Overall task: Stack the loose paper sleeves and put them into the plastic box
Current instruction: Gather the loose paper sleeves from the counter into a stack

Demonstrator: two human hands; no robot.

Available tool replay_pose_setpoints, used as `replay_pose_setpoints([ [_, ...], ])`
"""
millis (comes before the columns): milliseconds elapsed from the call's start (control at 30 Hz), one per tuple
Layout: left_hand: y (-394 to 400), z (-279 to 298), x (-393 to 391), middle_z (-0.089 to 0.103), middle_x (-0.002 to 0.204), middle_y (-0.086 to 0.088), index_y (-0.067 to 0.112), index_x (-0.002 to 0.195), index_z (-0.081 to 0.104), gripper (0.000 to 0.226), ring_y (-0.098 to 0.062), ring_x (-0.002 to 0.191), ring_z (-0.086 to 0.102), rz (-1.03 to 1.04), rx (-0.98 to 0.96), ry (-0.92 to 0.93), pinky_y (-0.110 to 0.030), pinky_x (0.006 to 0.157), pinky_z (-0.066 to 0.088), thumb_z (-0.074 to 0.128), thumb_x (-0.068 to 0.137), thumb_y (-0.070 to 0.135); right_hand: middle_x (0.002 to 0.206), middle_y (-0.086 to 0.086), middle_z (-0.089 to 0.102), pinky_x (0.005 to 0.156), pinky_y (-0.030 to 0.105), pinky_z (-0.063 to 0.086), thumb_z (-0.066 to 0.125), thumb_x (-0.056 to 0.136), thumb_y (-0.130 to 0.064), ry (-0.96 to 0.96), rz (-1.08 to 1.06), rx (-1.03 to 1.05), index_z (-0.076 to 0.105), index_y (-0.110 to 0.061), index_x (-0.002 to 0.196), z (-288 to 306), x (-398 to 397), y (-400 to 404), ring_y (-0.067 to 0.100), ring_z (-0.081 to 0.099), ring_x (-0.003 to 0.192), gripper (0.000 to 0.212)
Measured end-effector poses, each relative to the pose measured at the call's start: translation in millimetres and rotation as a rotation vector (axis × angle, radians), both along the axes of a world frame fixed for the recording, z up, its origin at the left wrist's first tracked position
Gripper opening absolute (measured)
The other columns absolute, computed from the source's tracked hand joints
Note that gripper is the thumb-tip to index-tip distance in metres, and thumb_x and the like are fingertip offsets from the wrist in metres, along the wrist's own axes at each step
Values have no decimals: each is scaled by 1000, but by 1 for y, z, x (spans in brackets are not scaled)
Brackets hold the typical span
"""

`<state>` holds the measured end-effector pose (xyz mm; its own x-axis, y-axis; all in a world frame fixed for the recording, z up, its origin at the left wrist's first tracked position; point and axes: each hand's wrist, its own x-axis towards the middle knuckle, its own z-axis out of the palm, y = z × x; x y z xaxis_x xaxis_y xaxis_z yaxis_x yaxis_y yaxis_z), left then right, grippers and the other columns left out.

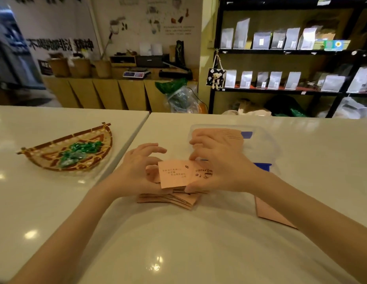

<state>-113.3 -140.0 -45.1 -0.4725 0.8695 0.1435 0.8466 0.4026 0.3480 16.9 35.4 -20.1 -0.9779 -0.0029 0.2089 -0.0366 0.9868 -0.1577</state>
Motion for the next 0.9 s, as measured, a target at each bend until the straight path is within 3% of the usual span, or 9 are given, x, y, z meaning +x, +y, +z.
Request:
replay_pose_setpoints([
  [167,-5,-8,-5,32,141,13,32,128,40,114,-7,133,16,53,3,-103,-38,113,17,45,30,90,149,-7,27,114,38,1,57,64,-68,-11,-26,18,55,-28,116,-8,-9,-4,14,3,140,66],
  [267,-9,-10,-7,28,144,12,33,133,32,122,-9,135,16,93,2,-164,-36,113,14,49,26,89,150,-7,25,113,38,-5,55,63,-70,-16,-26,19,56,-28,115,-12,-11,-5,14,1,141,66],
  [433,-8,-7,2,29,131,23,34,131,36,102,-3,129,17,45,-10,-148,-36,113,19,57,40,75,151,-6,23,111,36,-10,53,65,-71,-40,-29,23,55,-28,116,-19,-13,-5,14,-1,140,67],
  [633,-1,-4,14,38,138,11,33,126,44,102,-9,129,25,9,53,-60,-37,110,26,46,40,87,153,-5,18,112,37,-10,52,67,-70,-1,-9,18,51,-30,121,-19,-4,0,14,-3,141,68],
  [767,11,3,27,43,122,19,34,119,50,76,-6,121,37,-14,205,-45,-31,103,35,57,52,70,152,-6,21,113,37,1,56,73,-60,45,4,-56,52,-29,118,-15,14,10,12,0,141,55],
  [900,36,13,48,50,119,14,30,115,54,48,-2,112,43,-146,249,17,-23,95,39,64,72,47,144,-6,39,115,39,13,56,78,-53,125,4,-84,56,-29,114,-13,37,28,12,17,138,44],
])
